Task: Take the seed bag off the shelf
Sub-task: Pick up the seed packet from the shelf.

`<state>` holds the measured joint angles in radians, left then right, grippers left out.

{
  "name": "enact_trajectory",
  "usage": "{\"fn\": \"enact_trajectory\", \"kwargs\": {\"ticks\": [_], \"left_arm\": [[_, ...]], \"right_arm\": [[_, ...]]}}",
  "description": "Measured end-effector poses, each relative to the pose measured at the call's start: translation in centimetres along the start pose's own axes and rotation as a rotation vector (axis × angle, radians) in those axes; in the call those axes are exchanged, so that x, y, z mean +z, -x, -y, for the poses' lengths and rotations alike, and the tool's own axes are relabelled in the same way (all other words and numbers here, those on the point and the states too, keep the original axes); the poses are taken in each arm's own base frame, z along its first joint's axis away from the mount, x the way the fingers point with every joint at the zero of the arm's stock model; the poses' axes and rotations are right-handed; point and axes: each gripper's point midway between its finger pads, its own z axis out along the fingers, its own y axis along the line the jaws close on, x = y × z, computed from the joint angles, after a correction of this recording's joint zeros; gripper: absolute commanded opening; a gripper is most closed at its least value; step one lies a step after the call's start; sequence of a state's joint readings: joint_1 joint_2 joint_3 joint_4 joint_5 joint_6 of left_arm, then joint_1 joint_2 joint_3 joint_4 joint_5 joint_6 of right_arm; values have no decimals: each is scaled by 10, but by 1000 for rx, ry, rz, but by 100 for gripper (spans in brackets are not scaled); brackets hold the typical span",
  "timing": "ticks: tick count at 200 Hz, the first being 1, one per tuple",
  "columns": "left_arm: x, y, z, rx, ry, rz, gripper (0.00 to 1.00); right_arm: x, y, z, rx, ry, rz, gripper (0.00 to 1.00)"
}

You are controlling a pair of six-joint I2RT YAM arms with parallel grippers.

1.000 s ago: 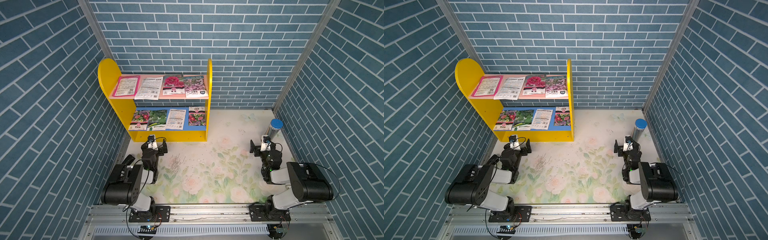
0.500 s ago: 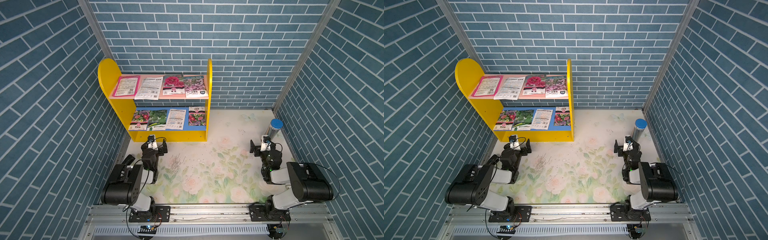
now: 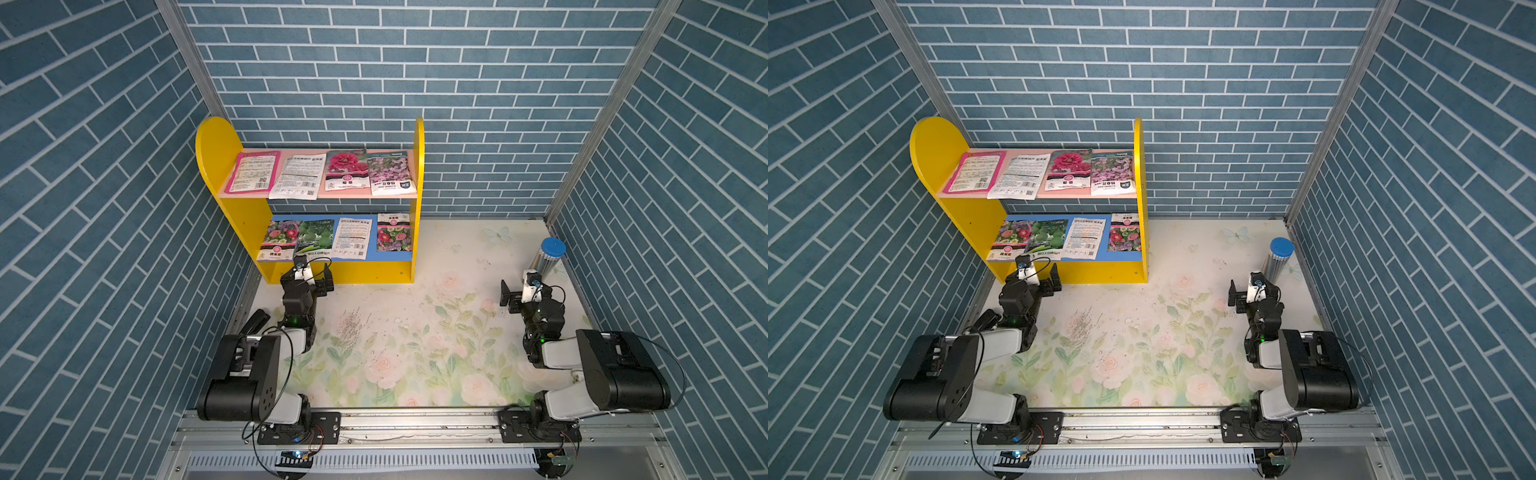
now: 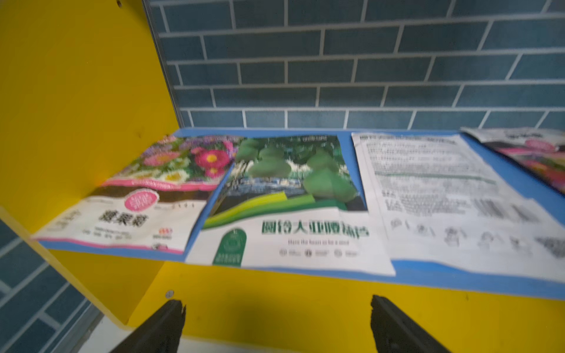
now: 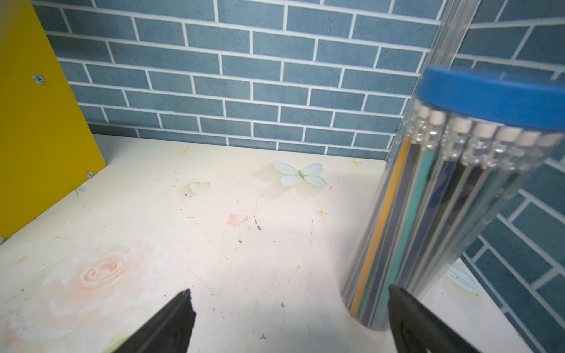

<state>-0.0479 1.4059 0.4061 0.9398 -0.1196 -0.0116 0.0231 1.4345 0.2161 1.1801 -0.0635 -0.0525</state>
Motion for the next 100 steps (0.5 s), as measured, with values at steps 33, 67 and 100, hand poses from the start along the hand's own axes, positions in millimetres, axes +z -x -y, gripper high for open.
{"fn": "enact_trajectory", "kwargs": {"ticks": [33,67,100], "left_arm": [[-9,18,10,-14,-11,5,100],[-9,65,60,-7,-103,29,100],[-25,125,110,-11,-217,83,100]], "right_arm": [[-5,41,-7,-8,2,69,100],[-14,91,-27,-13,24,117,100],[-29,139,-42,13,51,154,100]]}}
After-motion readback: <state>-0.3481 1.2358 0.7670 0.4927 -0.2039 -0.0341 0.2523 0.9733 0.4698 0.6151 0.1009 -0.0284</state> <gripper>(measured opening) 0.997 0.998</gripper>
